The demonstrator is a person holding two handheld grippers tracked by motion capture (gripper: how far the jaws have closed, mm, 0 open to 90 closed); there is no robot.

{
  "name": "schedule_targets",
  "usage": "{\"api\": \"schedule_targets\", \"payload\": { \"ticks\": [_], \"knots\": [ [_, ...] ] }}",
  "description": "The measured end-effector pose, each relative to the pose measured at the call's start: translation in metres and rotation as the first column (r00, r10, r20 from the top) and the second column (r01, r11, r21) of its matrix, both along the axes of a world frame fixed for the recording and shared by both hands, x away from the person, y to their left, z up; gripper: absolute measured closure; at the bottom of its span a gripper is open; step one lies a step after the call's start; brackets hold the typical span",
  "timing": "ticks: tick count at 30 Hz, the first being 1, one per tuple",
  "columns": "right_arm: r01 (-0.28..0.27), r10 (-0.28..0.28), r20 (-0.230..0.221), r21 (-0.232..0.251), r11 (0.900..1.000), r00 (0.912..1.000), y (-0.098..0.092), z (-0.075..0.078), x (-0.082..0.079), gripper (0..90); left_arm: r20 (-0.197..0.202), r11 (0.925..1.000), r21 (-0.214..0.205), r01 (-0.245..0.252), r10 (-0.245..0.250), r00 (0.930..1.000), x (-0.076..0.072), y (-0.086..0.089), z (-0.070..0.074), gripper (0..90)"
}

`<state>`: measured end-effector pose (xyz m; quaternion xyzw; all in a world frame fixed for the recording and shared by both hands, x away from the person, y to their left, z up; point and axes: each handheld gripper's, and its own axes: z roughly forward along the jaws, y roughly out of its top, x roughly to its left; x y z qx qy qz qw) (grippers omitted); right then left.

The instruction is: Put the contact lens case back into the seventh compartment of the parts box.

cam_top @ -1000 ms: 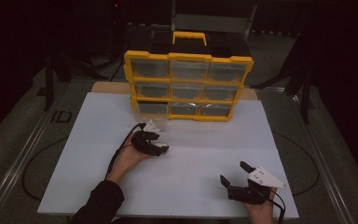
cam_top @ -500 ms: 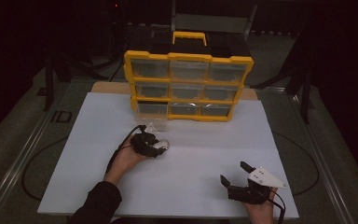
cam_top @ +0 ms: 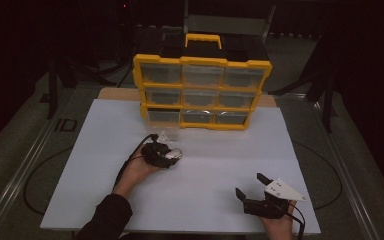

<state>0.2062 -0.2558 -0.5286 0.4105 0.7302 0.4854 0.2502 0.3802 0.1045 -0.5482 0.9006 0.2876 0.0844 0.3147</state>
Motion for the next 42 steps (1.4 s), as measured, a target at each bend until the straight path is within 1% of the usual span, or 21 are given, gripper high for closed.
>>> {"api": "schedule_targets", "payload": {
  "ticks": [8,14,19,24,32,35,38,42],
  "knots": [
    [0.003,-0.003,-0.002,0.0,1.0,1.0,-0.001,0.0,0.0,8.7,0.008,0.9999,0.009,-0.004,0.004,1.0,-0.001,-0.001,0.001,50.2],
    [0.005,-0.005,-0.001,0.001,1.0,1.0,-0.002,0.0,0.0,8.7,0.004,0.9997,-0.017,-0.017,0.018,0.9998,0.0,0.001,0.003,50.2],
    [0.004,-0.004,-0.002,0.001,1.0,1.0,-0.002,0.0,0.0,8.7,0.011,0.9997,-0.014,-0.018,0.019,0.9998,-0.001,0.002,0.005,50.2],
    [0.004,-0.004,-0.003,0.001,1.0,1.0,-0.001,0.0,0.0,8.7,0.011,0.9995,-0.024,-0.019,0.019,0.9998,-0.002,0.002,0.008,50.1],
    [0.003,-0.003,-0.003,0.001,1.0,1.0,-0.001,0.0,0.001,8.7,0.015,0.9994,-0.032,-0.013,0.014,0.9998,-0.003,0.004,0.014,50.1],
    [0.003,-0.003,-0.003,0.001,1.0,1.0,-0.001,0.0,0.001,8.7,0.02,0.9996,-0.026,-0.009,0.009,0.9998,-0.003,0.004,0.017,50.1],
    [0.003,-0.003,-0.004,0.002,1.0,1.0,-0.001,0.0,0.001,8.7,0.022,0.9994,-0.035,-0.006,0.007,0.9997,-0.004,0.004,0.02,50.1],
    [0.002,-0.002,-0.003,0.002,1.0,1.0,-0.001,0.0,0.001,8.6,0.023,0.9996,-0.027,0.008,-0.007,0.9997,-0.004,0.003,0.024,50.1]
  ]
}}
